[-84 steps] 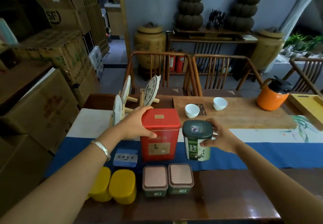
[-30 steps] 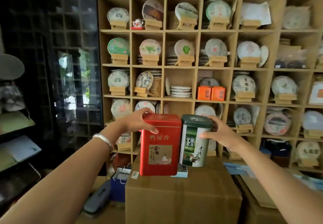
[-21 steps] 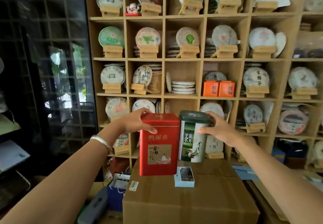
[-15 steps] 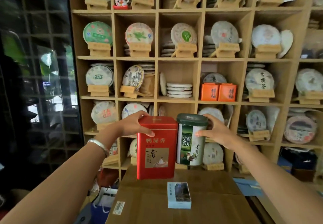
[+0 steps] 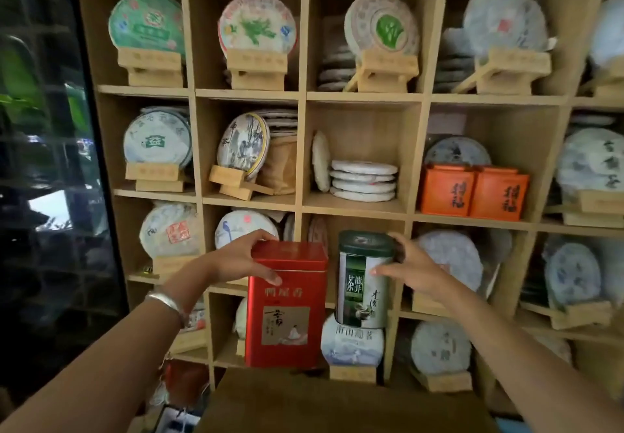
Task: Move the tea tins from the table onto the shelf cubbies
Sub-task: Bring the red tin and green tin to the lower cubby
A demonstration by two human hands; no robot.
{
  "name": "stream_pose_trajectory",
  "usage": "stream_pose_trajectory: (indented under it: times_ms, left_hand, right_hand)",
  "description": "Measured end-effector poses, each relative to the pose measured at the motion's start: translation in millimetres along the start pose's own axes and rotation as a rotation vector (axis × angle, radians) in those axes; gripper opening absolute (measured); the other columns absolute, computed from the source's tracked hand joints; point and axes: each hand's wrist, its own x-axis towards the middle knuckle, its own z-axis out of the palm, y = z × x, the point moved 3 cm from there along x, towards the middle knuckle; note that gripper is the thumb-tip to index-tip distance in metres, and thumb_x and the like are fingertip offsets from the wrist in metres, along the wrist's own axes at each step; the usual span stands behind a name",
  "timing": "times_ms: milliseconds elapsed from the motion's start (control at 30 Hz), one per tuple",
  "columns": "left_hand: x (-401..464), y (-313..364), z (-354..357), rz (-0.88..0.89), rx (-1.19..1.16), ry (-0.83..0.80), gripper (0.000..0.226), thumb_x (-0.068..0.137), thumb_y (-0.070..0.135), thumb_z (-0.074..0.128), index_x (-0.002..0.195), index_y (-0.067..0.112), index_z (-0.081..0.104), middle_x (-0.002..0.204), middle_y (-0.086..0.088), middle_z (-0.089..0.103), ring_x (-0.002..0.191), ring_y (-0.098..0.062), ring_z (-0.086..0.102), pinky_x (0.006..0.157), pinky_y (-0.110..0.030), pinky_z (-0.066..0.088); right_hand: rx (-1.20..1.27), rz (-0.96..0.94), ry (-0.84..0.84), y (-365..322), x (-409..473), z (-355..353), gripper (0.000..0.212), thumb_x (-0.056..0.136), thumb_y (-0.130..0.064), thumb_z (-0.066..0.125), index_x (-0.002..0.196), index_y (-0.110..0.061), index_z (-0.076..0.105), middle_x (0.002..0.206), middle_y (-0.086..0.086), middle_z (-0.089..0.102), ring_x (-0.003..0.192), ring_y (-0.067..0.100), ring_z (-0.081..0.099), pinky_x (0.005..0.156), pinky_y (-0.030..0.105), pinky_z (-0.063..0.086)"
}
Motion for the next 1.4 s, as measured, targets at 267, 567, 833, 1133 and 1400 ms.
stream_pose_trajectory:
  times_ms: [267, 567, 833, 1133, 1400]
  left_hand:
    - [55, -50, -23, 0.023, 0.001, -0.041, 0.069, 0.063, 0.014, 0.088, 0.119, 0.025, 0.048, 0.111, -0.004, 0.066, 0.093, -0.013, 0.069, 0.074, -0.023, 0.055]
    - [77, -88, -30, 0.026, -0.009, -0.044, 0.078, 0.052, 0.028, 0.093, 0.117, 0.033, 0.051, 0.111, 0.005, 0.066, 0.097, -0.010, 0.067, 0.080, -0.027, 0.056]
    - [81, -113, -17, -0.005, -0.041, -0.026, 0.080, 0.054, 0.026, 0.093, 0.120, 0.034, 0.049, 0.115, 0.003, 0.064, 0.099, -0.010, 0.066, 0.084, -0.033, 0.056]
    - [82, -128, -26, -0.027, -0.049, -0.011, 0.078, 0.055, 0.023, 0.093, 0.119, 0.033, 0.049, 0.113, 0.002, 0.065, 0.099, -0.012, 0.067, 0.081, -0.032, 0.057]
    - [93, -127, -27, -0.025, -0.029, -0.005, 0.080, 0.052, 0.030, 0.092, 0.119, 0.036, 0.048, 0.114, 0.004, 0.064, 0.101, -0.010, 0.065, 0.085, -0.035, 0.057]
  right_hand:
    - [0.032, 0.050, -0.018, 44, 75, 32, 0.061, 0.060, -0.013, 0.087, 0.109, -0.030, 0.056, 0.112, -0.006, 0.067, 0.107, 0.010, 0.060, 0.087, 0.030, 0.048]
    - [0.134, 0.141, 0.004, 95, 134, 50, 0.068, 0.055, -0.014, 0.088, 0.110, -0.033, 0.053, 0.118, -0.007, 0.063, 0.111, 0.010, 0.056, 0.090, 0.032, 0.046]
    - [0.162, 0.164, -0.041, 115, 162, 72, 0.069, 0.057, -0.007, 0.086, 0.116, -0.021, 0.053, 0.123, 0.003, 0.062, 0.118, 0.021, 0.055, 0.103, 0.048, 0.044]
    - [0.204, 0.170, -0.049, 127, 189, 94, 0.077, 0.061, -0.005, 0.086, 0.128, -0.014, 0.049, 0.126, 0.007, 0.061, 0.118, 0.023, 0.056, 0.103, 0.047, 0.044]
    - [0.189, 0.176, -0.110, 130, 196, 93, 0.083, 0.061, -0.012, 0.087, 0.132, -0.023, 0.045, 0.128, 0.003, 0.060, 0.121, 0.023, 0.054, 0.106, 0.048, 0.040]
